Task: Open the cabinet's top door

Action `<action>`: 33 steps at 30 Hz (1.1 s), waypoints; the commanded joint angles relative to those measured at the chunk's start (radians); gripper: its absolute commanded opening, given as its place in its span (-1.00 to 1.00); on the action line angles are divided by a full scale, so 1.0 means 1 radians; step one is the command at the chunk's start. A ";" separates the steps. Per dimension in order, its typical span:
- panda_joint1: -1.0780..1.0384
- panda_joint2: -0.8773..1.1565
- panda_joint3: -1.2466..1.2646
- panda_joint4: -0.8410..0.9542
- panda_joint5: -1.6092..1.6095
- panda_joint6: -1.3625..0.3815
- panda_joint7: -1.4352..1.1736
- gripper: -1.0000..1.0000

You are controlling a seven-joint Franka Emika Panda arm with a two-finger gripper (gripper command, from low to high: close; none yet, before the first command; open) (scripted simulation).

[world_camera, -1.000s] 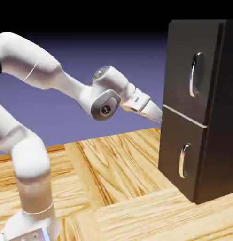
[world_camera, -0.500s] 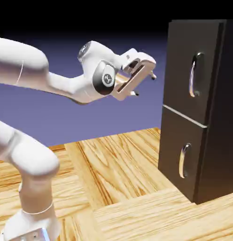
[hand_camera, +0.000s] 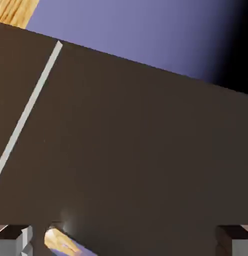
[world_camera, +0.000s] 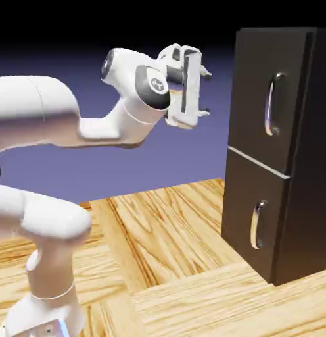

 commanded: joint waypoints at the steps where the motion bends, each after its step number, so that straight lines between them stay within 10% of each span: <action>1: 0.024 -0.013 -0.020 0.009 -0.044 -0.008 -0.032 0.00; 28: 0.655 -0.249 -0.499 0.328 -0.976 -0.172 -0.677 0.00; 29: 0.655 -0.249 -0.499 0.328 -0.976 -0.172 -0.677 -1.00; 33: 0.598 -0.238 -0.443 0.233 -0.988 -0.302 -0.614 -1.00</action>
